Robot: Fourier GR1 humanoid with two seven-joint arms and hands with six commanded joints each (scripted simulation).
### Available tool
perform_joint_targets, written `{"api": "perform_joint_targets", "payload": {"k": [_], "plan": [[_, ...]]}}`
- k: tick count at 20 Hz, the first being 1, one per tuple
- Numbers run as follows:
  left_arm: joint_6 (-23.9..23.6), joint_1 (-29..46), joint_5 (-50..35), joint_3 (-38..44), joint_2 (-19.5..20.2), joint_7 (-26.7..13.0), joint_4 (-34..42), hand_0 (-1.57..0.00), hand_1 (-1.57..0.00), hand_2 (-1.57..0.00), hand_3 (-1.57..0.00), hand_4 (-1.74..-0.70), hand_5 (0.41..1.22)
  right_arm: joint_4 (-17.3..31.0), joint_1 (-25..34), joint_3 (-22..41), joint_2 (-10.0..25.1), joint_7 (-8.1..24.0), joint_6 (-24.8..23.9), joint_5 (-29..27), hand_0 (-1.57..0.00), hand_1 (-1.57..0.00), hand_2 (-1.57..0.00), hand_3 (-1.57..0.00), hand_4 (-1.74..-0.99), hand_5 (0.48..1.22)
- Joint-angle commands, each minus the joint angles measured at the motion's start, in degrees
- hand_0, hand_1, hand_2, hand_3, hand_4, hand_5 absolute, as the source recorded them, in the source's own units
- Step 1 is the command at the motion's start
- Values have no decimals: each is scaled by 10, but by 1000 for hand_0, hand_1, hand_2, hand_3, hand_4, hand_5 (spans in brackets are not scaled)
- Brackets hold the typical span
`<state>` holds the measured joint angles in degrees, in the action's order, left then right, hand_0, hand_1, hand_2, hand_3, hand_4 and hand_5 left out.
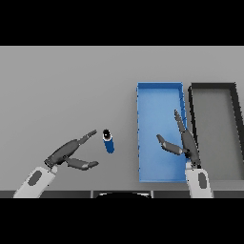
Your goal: Pick up the blue pipe and place it into the blue bin.
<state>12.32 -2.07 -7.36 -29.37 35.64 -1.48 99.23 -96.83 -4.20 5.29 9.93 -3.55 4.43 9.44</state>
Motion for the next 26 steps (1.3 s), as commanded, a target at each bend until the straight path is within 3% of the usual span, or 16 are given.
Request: {"api": "perform_joint_targets", "payload": {"k": [1,5,11,16,19,22,23,24,26], "plan": [[-2,-7,4,-5,-11,-8,-9,1,1,1,1,-1107,463,1,9,-1,-2,9,0,-2,1,1,1,1,-1212,570],[-16,-27,27,-28,-68,18,-38,1,1,1,1,-1149,486,-3,8,0,-6,13,2,-7,1,1,1,1,-1211,560],[-36,-67,40,-36,-148,14,-122,1,1,1,1,-1130,493,2,5,0,-7,2,3,-7,1,1,1,1,-1203,551],[-53,-82,67,-40,-188,63,-194,1,1,-6,1,-1099,506,3,-1,-3,-8,-5,2,-8,1,1,1,1,-1198,547],[-45,-88,49,-36,-207,82,-202,1,1,-87,-44,-1137,567,-14,-12,1,-3,4,3,-5,1,1,1,1,-1188,550],[-33,-91,14,-26,-233,74,-214,-39,-248,-417,-345,-1268,675,-6,-9,-1,-4,-5,2,-4,1,1,1,1,-1196,560],[-30,-90,3,-22,-239,72,-215,-179,-411,-578,-590,-1301,784,1,-7,-4,-2,2,1,-3,1,1,1,1,-1192,560],[-35,-93,-3,-18,-248,72,-219,-418,-642,-777,-777,-1383,872,-1,-9,-4,-1,-5,2,-4,1,1,1,1,-1191,561],[-37,-86,10,-25,-252,87,-212,-833,-976,-1063,-1015,-1505,997,-7,-12,-8,3,-5,5,-10,1,1,1,1,-1184,562]]}}
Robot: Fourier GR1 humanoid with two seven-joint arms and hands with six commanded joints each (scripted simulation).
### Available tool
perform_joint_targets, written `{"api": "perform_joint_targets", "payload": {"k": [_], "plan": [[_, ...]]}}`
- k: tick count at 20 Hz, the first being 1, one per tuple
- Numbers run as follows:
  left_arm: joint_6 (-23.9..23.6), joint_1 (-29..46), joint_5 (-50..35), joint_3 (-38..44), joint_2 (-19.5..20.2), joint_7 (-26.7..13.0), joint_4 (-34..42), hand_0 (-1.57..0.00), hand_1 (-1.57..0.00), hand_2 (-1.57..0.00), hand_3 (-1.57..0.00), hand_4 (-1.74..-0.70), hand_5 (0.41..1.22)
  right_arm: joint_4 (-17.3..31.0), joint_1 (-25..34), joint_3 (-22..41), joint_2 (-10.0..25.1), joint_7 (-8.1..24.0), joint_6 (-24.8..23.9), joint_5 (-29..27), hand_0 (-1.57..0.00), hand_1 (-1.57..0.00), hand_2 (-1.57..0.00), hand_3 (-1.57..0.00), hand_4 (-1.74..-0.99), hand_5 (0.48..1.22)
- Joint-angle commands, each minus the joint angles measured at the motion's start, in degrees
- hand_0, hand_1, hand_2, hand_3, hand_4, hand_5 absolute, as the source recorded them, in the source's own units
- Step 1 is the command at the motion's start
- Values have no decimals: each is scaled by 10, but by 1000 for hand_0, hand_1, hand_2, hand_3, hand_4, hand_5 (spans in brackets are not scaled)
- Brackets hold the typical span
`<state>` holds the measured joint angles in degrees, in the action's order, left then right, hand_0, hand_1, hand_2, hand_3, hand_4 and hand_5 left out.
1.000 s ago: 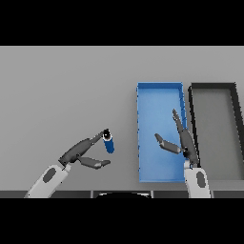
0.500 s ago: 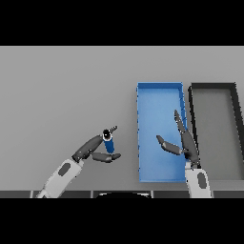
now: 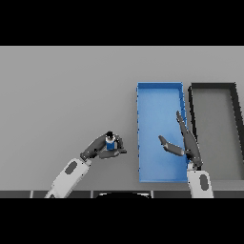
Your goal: Pick up the blue pipe and place it into the blue bin.
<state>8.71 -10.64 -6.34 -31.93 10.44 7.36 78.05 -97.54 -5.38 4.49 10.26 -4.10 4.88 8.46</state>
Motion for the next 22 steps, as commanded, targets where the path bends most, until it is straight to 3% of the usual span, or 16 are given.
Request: {"api": "perform_joint_targets", "payload": {"k": [1,3,6,9,13,22], "plan": [[-3,2,2,-3,-5,-2,2,-981,-1095,-1164,-1112,-1551,1042,0,0,-1,3,2,0,2,1,1,1,1,-1182,562],[-6,7,5,-15,-4,-6,13,-1193,-1266,-1311,-1258,-1617,1106,8,10,3,-3,13,-5,9,1,1,1,1,-1178,561],[-18,9,20,-26,-5,13,16,-1378,-1415,-1438,-1411,-1541,1162,1,1,8,-5,7,-1,8,1,1,1,1,-1176,559],[-20,14,33,-22,-1,28,28,-1472,-1491,-1503,-1489,-1502,1191,8,8,8,-2,9,-4,14,1,1,1,1,-1166,556],[-22,4,27,-16,-30,51,59,-1530,-1538,-1543,-1537,-1482,1209,19,14,6,-1,12,-4,16,1,1,1,1,-1151,550],[-2,-34,30,-8,-43,-33,129,-1566,-1567,-1567,-1566,-1473,1219,9,7,5,4,1,-8,24,1,1,1,1,-1123,571]]}}
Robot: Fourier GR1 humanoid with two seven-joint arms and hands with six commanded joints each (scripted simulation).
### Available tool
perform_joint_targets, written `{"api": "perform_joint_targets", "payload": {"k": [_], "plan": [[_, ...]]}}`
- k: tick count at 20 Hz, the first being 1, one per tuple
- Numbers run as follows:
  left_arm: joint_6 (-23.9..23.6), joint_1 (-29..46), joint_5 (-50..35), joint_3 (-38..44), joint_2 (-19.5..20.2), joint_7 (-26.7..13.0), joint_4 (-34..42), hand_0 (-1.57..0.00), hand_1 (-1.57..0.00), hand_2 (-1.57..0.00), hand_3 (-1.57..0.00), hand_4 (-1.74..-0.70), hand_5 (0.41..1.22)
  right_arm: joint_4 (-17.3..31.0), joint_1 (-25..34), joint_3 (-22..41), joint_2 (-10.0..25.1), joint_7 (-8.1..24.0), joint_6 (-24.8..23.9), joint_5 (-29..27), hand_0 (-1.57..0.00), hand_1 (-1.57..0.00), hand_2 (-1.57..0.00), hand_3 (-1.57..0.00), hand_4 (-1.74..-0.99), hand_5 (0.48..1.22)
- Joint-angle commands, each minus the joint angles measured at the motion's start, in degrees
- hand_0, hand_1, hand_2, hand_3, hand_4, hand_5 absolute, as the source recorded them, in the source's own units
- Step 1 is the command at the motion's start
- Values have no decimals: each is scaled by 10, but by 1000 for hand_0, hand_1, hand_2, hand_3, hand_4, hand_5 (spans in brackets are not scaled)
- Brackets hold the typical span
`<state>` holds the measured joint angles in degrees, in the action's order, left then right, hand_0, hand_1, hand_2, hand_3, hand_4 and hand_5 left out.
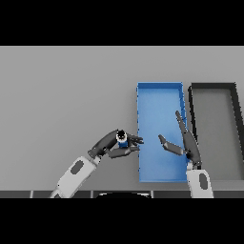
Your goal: Pick up the blue pipe and place it into the blue bin.
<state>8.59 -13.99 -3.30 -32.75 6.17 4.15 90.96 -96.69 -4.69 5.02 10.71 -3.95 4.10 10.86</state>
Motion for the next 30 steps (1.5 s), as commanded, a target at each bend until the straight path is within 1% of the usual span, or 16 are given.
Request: {"api": "perform_joint_targets", "payload": {"k": [1,6,7,9,11,13,14,15,16,17,20,23,25,26,27,30], "plan": [[3,-2,1,-2,-8,-6,-7,-1567,-1567,-1568,-1567,-1473,1220,6,2,-2,0,1,0,-1,1,1,1,1,-1124,574],[15,7,10,3,-11,-11,0,-1570,-1570,-1570,-1570,-1474,1220,20,41,-7,30,11,29,-10,1,1,1,1,-1123,578],[17,2,10,7,-14,-11,3,-1570,-1570,-1570,-1570,-1474,1220,21,48,-9,40,12,38,-14,1,1,1,1,-1133,578],[24,9,12,8,-12,-10,4,-1570,-1570,-1570,-1570,-1474,1220,22,56,-4,41,16,47,-16,1,1,1,1,-1185,578],[27,20,22,7,-13,-4,1,-1571,-1571,-1571,-1571,-1474,1221,24,63,-6,38,12,51,-25,1,-11,-3,1,-1194,572],[30,22,28,10,-14,6,0,-1571,-1571,-1571,-1571,-1475,1221,11,67,-18,38,-21,79,-76,1,-22,-30,1,-1166,571],[30,13,29,14,-19,0,-1,-1571,-1571,-1571,-1571,-1475,1221,0,79,-24,40,-22,99,-110,1,-17,-32,1,-1172,579],[35,16,29,18,-16,2,-3,-1571,-1571,-1571,-1571,-1475,1221,-11,84,-32,57,-34,121,-135,1,-14,-25,1,-1175,592],[34,12,33,20,-20,-3,-8,-1571,-1571,-1571,-1571,-1475,1221,-27,89,-31,65,-32,136,-153,1,-11,-20,1,-1169,597],[36,12,35,19,-25,-10,-9,-1571,-1571,-1571,-1571,-1474,1221,-47,98,-29,83,-12,153,-170,1,-8,-16,1,-1163,592],[42,18,40,21,-27,-5,2,-1571,-1571,-1571,-1571,-1473,1221,-97,123,-9,120,53,202,-221,1,-4,-8,1,-1177,567],[48,26,46,24,-26,-4,5,-1571,-1571,-1571,-1571,-1473,1221,-141,157,15,151,93,232,-244,1,-1,-3,1,-1205,539],[50,21,51,28,-28,-15,10,-1571,-1571,-1571,-1571,-1474,1221,-156,178,37,156,104,253,-257,1,-1,-2,1,-1230,531],[53,19,54,30,-30,-8,4,-1571,-1571,-1571,-1571,-1474,1221,-167,178,44,161,110,262,-266,1,0,-1,1,-1246,526],[53,20,61,26,-36,-12,4,-1571,-1571,-1571,-1571,-1474,1221,-167,189,56,158,123,264,-262,1,0,-1,1,-1256,523],[58,21,69,32,-40,-18,1,-1571,-1571,-1571,-1571,-1475,1221,-163,221,80,150,163,271,-280,1,0,0,1,-1239,522]]}}
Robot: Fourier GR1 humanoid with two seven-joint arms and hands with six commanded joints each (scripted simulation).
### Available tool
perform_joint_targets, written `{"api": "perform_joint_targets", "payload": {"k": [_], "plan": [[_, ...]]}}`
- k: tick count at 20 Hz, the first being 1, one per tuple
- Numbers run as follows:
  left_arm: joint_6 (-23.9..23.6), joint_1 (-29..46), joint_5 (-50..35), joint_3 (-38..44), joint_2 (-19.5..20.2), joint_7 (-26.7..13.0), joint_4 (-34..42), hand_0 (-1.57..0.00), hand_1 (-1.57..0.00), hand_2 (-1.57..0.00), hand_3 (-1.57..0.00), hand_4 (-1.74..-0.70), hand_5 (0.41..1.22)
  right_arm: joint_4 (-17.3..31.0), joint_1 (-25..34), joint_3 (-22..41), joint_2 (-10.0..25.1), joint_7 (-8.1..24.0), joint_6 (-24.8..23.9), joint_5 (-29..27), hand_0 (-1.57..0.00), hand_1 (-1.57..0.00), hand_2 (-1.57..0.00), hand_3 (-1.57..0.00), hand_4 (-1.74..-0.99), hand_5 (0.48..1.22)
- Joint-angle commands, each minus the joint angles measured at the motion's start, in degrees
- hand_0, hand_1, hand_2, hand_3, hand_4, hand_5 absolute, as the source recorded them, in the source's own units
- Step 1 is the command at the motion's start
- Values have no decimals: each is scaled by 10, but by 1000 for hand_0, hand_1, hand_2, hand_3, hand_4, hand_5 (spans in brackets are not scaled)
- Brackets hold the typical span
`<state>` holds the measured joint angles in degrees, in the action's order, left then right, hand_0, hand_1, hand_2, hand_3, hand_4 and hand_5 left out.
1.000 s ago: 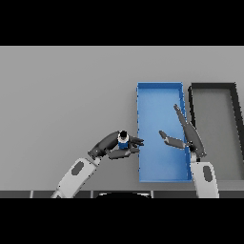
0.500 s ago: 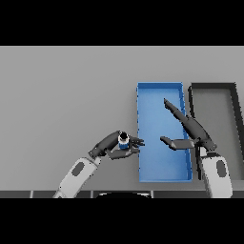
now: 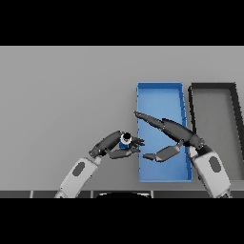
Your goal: Pick up the blue pipe and place it into the blue bin.
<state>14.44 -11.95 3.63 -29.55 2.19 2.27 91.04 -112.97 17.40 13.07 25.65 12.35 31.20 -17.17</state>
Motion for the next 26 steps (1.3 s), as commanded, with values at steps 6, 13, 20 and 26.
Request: {"api": "perform_joint_targets", "payload": {"k": [6,13,20,26], "plan": [[23,-5,-6,17,-8,2,-4,-1571,-1571,-1571,-1571,-1474,1221,20,57,53,-28,55,27,-24,1,1,1,1,-1201,514],[58,-2,-12,30,-16,16,-12,-1571,-1571,-1571,-1571,-1456,1221,85,123,96,-90,84,47,-21,1,-32,-54,-6,-1215,513],[57,9,-8,34,-31,-15,-7,-1571,-1571,-1549,-1228,-1667,1221,114,148,107,-117,77,53,-19,-1089,-1101,-1103,-896,-1537,600],[62,-1,-2,42,-40,-5,-10,-1571,-1571,-1539,-1412,-1722,1221,116,136,104,-140,34,52,1,-1445,-1448,-1448,-1394,-1477,1041]]}}
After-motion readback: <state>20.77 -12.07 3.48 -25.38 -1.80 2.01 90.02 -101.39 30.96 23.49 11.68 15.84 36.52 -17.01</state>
